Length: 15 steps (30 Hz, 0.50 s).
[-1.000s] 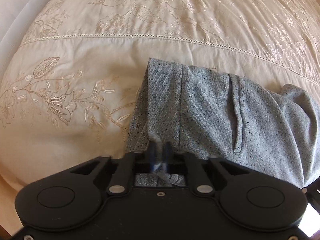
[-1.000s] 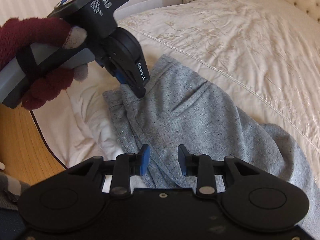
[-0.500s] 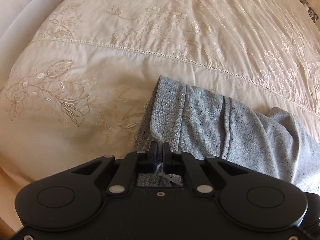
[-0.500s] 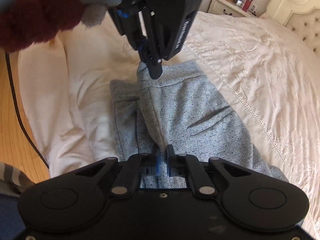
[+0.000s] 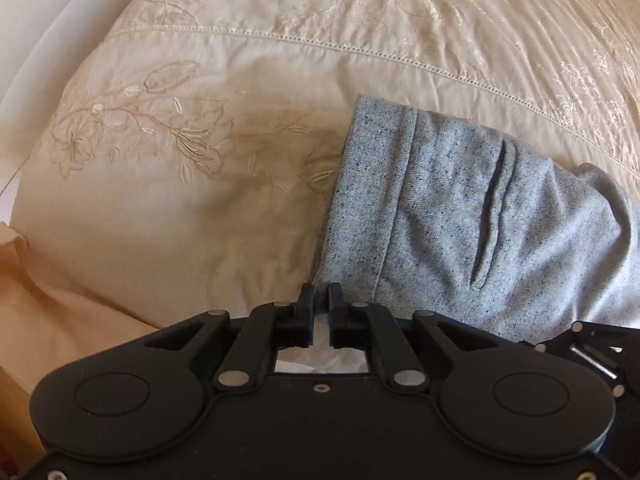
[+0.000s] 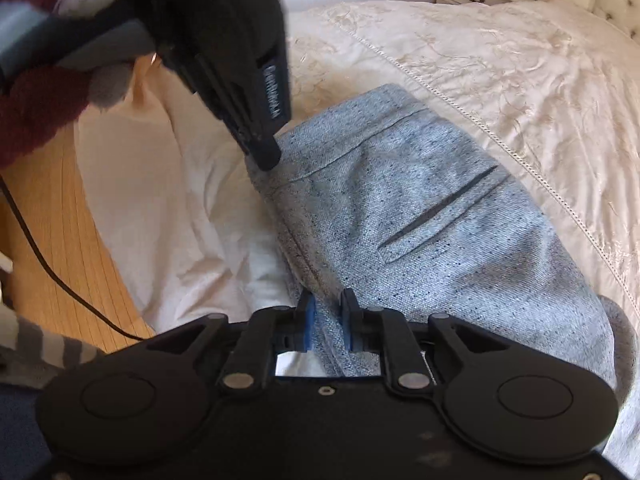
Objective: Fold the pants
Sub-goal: 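Lift the waistband with the left tool and fold it toward the cuffs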
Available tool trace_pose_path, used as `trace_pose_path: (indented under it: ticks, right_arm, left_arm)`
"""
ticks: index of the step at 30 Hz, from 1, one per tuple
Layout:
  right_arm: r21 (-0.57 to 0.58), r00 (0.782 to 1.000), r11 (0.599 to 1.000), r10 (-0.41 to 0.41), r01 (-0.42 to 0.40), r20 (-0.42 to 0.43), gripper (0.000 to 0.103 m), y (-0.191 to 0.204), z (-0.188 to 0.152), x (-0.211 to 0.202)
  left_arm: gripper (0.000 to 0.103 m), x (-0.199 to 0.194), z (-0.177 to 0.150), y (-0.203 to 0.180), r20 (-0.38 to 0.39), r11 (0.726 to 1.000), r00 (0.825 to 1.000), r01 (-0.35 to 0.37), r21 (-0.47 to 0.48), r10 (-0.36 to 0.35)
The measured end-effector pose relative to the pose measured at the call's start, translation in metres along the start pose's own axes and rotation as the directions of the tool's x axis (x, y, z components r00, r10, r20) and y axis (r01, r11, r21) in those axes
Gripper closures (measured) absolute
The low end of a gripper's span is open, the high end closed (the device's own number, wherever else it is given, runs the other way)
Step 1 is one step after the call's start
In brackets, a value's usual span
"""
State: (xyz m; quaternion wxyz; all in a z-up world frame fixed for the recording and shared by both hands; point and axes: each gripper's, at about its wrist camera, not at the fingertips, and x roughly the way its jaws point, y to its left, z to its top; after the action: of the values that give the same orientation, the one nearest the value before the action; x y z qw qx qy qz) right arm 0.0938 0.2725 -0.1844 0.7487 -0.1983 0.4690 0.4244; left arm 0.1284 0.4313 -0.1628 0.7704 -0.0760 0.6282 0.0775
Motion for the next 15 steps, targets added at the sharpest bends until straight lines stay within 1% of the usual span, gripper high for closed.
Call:
trace_pose_path:
  ticks: [2,3,5,7,9,11,14,15]
  right_arm:
    - [0.092,0.999,0.996,0.011,-0.015,0.049,0.08,-0.015,-0.003,-0.023]
    - [0.14,0.997,0.99,-0.007,-0.004,0.072,0.079,-0.025,-0.005,-0.033]
    - [0.247,0.994,0.969,-0.053,0.029,0.094,0.079,-0.048,-0.012,-0.047]
    - [0.364,0.991,0.929,-0.104,0.068,0.079,0.079,-0.072,-0.024,-0.053]
    - [0.445,0.989,0.889,-0.144,0.111,0.041,0.077,-0.091,-0.037,-0.051]
    - [0.501,0.987,0.854,-0.162,0.14,0.0,0.077,-0.105,-0.05,-0.046]
    - [0.557,0.988,0.817,-0.144,0.152,-0.058,0.077,-0.113,-0.068,-0.035]
    - [0.564,0.988,0.81,-0.134,0.157,-0.082,0.077,-0.113,-0.075,-0.033]
  left_arm:
    - [0.093,-0.019,0.005,-0.002,0.058,0.998,0.997,-0.058,0.025,0.057]
    - [0.093,-0.031,0.009,-0.007,0.107,0.996,0.992,-0.078,0.047,0.073]
    - [0.093,-0.047,0.018,-0.017,0.178,0.993,0.982,-0.082,0.08,0.066]
    - [0.093,-0.053,0.031,-0.032,0.216,0.994,0.976,-0.041,0.103,0.018]
    - [0.089,-0.045,0.042,-0.049,0.209,0.992,0.977,0.012,0.129,-0.039]
    - [0.089,-0.028,0.045,-0.067,0.183,0.988,0.981,0.042,0.147,-0.069]
    - [0.089,0.0,0.037,-0.08,0.109,0.984,0.991,0.058,0.169,-0.077]
    - [0.089,0.008,0.029,-0.083,0.08,0.982,0.995,0.047,0.182,-0.062]
